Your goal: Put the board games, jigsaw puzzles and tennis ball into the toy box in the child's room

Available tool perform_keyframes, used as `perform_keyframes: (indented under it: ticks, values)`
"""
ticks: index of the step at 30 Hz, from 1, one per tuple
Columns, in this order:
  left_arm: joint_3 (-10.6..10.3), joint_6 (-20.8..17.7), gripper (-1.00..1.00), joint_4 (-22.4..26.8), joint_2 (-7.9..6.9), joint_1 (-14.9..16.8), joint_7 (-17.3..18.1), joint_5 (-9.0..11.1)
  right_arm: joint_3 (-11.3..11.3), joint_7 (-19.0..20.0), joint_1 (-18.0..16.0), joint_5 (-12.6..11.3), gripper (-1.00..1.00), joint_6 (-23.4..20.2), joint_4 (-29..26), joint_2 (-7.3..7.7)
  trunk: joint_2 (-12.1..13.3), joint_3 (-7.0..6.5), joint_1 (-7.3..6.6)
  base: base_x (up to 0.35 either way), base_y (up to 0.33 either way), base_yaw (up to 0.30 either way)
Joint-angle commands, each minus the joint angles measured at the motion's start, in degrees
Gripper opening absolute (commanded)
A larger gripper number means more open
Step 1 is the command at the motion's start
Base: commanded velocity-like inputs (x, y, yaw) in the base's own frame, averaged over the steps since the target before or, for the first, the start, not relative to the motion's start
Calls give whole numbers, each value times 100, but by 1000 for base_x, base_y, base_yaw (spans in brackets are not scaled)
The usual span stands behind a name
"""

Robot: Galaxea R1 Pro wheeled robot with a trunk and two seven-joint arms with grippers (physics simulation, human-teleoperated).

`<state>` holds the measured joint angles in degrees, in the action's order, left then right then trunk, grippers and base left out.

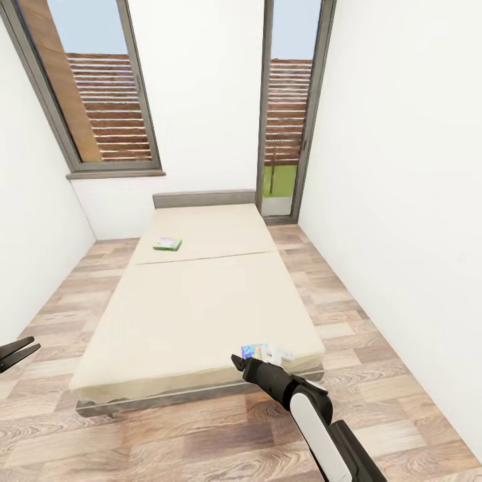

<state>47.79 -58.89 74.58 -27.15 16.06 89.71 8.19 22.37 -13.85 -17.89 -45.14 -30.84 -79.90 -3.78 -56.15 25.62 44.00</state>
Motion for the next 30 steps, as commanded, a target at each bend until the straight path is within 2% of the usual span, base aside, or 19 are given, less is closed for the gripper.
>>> perform_keyframes:
  ticks: [1,22,30]
  values:
    - [2,-61,100,1,-1,5,29,-11,5,-57,-4,-62,100,-10,-8,0,-46,25,23,-18,0,0]
    - [-6,-53,100,0,-1,11,29,-11,1,-57,-4,-56,100,5,5,-3,-889,402,484,-3,0,0]
    - [-10,-52,100,-3,-1,11,29,-11,-101,-64,-4,-60,100,10,84,-14,-1209,546,660,0,0,0]
